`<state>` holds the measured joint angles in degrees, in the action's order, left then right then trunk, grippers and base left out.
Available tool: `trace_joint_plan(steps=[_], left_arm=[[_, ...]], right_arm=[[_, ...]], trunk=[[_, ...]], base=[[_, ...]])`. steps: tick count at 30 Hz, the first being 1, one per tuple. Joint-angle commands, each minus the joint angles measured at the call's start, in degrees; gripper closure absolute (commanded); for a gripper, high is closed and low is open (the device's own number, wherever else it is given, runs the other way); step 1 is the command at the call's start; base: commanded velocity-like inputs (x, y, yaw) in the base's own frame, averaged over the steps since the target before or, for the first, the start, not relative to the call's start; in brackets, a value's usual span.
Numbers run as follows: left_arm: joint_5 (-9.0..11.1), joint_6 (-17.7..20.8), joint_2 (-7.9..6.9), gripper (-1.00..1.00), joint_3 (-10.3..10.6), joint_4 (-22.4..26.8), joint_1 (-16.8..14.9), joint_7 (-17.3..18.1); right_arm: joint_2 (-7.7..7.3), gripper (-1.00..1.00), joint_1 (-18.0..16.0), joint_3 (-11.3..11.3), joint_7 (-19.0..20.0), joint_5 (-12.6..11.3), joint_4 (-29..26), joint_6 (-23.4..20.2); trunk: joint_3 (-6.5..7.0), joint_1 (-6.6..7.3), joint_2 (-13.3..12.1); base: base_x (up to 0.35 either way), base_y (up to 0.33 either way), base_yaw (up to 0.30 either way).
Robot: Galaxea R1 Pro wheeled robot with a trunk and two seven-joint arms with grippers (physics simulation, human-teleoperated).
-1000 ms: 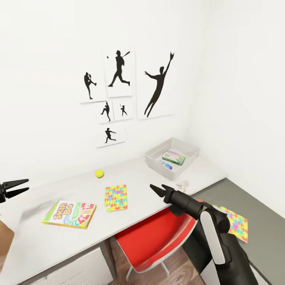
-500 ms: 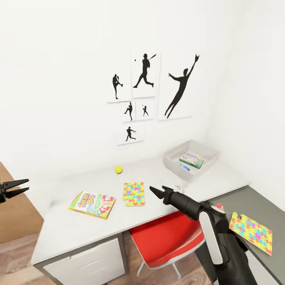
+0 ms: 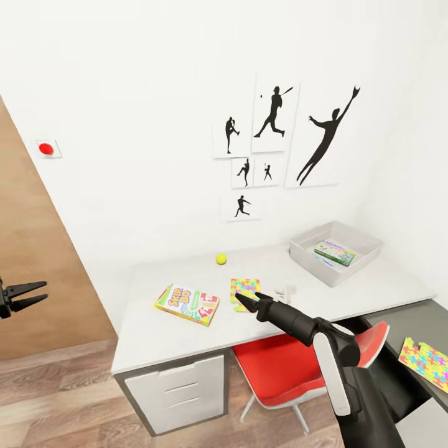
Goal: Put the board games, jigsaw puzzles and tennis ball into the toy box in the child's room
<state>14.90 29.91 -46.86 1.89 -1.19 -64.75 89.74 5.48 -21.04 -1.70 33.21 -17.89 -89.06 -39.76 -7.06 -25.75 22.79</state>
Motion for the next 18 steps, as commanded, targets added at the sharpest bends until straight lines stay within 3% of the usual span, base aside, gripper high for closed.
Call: trace_joint_plan(steps=[1,11,13,18], left_arm=[[0.13,0.59,0.01,-1.0,0.22,-0.13,-0.11,0.26],[0.11,0.58,0.27,-1.0,0.3,-0.13,-0.11,0.26],[0.08,0.58,0.78,-1.0,0.3,-0.13,-0.11,0.26],[-0.7,0.44,4.17,-1.0,0.92,-0.13,-0.11,0.26]], right_arm=[[0.06,-1.0,-0.06,-0.16,0.15,-0.15,-0.06,-0.4],[0.06,-1.0,-0.06,-0.24,0.11,-0.13,-0.06,-0.41],[0.12,-1.0,-0.06,-0.18,0.06,-0.13,-0.06,-0.43],[0.22,-1.0,-0.06,1.44,-1.18,-0.06,-0.06,-0.43]], trunk=[[-0.13,-0.04,0.13],[-0.13,-0.04,0.13],[-0.13,-0.04,0.13],[-0.13,-0.04,0.13]], base=[[-0.012,0.031,0.01],[-0.003,0.008,0.01],[0.0,0.001,0.146],[0.0,0.0,0.246]])
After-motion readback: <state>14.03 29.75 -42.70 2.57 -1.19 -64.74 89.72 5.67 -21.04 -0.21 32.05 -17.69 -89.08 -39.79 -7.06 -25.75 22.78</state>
